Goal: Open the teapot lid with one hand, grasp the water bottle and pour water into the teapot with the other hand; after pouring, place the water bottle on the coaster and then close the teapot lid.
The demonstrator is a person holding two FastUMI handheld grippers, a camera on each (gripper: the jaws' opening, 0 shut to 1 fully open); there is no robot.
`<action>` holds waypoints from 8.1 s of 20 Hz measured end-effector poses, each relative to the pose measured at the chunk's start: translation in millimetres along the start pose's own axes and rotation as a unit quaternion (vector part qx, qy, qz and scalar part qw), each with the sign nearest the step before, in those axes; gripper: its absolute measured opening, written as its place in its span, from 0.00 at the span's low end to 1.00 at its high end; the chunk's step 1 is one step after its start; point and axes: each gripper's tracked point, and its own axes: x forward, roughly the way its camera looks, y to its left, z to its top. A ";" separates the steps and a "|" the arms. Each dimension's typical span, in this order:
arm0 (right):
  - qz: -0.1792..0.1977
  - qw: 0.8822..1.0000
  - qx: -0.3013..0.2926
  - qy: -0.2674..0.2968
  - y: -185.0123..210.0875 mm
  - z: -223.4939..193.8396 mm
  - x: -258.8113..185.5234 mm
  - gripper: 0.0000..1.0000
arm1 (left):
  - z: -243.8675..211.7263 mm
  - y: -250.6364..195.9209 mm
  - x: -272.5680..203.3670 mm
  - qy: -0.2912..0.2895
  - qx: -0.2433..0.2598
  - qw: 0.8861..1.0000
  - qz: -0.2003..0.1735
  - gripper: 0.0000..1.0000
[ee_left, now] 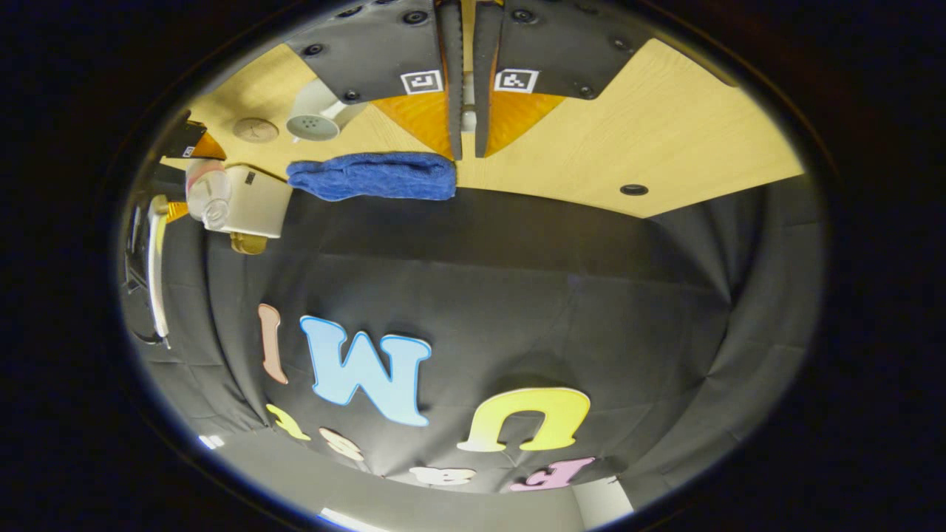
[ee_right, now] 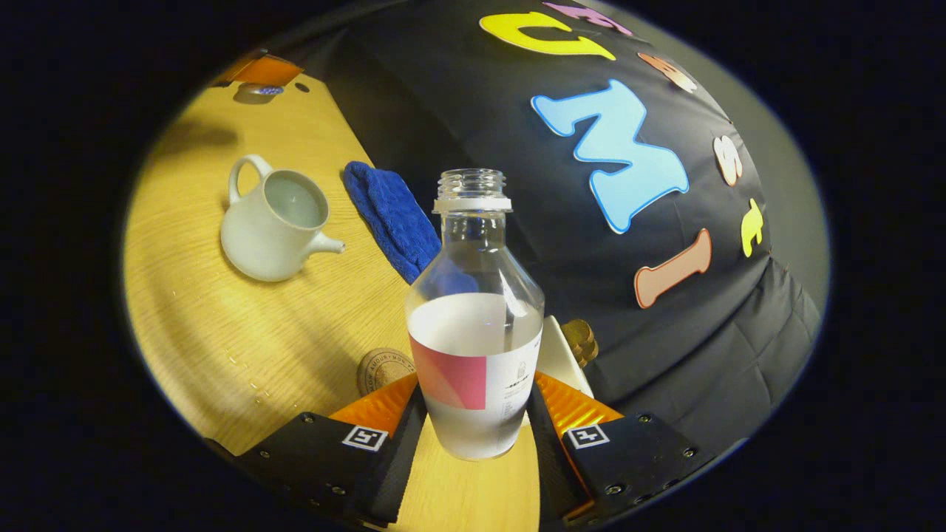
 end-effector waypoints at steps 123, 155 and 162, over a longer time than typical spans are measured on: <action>0.144 0.916 0.374 -0.013 19.2 -3.7 58.0 0.74 | 1.1 4.1 4.7 -0.008 -0.034 0.999 -0.022 0.12; 0.126 0.864 0.486 -0.030 16.6 -3.4 39.3 0.98 | 1.8 5.8 4.7 -0.010 -0.036 0.999 -0.022 0.15; 0.121 0.854 0.504 -0.040 13.5 -15.1 -2.2 0.98 | 1.4 5.0 4.3 -0.010 -0.036 0.999 -0.023 0.15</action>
